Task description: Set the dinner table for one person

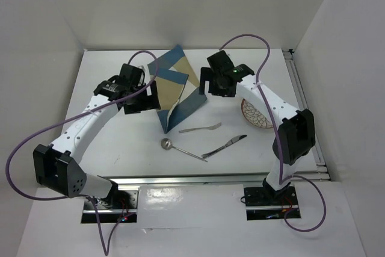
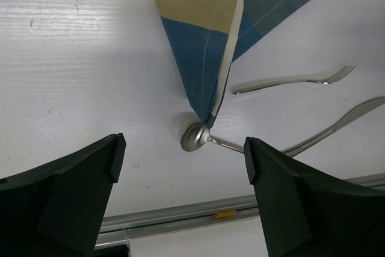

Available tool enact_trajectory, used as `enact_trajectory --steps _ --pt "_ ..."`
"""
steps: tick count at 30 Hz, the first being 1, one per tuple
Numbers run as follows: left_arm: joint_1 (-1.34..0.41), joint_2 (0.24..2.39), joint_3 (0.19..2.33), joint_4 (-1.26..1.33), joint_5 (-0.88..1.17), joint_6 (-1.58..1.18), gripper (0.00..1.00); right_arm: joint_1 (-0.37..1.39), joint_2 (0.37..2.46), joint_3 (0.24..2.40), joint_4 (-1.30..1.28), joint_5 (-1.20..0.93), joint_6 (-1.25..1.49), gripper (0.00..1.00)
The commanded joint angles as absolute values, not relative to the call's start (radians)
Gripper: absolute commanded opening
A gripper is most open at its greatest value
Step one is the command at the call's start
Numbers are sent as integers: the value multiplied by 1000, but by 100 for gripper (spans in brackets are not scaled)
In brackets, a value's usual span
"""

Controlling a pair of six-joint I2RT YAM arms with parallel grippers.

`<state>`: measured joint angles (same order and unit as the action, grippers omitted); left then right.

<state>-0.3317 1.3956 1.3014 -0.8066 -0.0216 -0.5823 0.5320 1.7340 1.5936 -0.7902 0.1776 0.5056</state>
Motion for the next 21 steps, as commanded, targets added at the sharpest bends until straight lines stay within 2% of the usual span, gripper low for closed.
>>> enact_trajectory --steps 1,11,14,21 --pt "-354 1371 1304 -792 -75 -607 100 520 1694 1589 -844 213 540 99" --pt "-477 1333 1285 -755 -152 -637 100 520 1615 1536 -805 203 540 99" --pt "-508 1377 1285 -765 -107 -637 100 511 1565 1502 -769 167 540 99" --pt "-577 1445 1295 -804 -230 -707 100 466 1486 1408 -692 94 529 99"
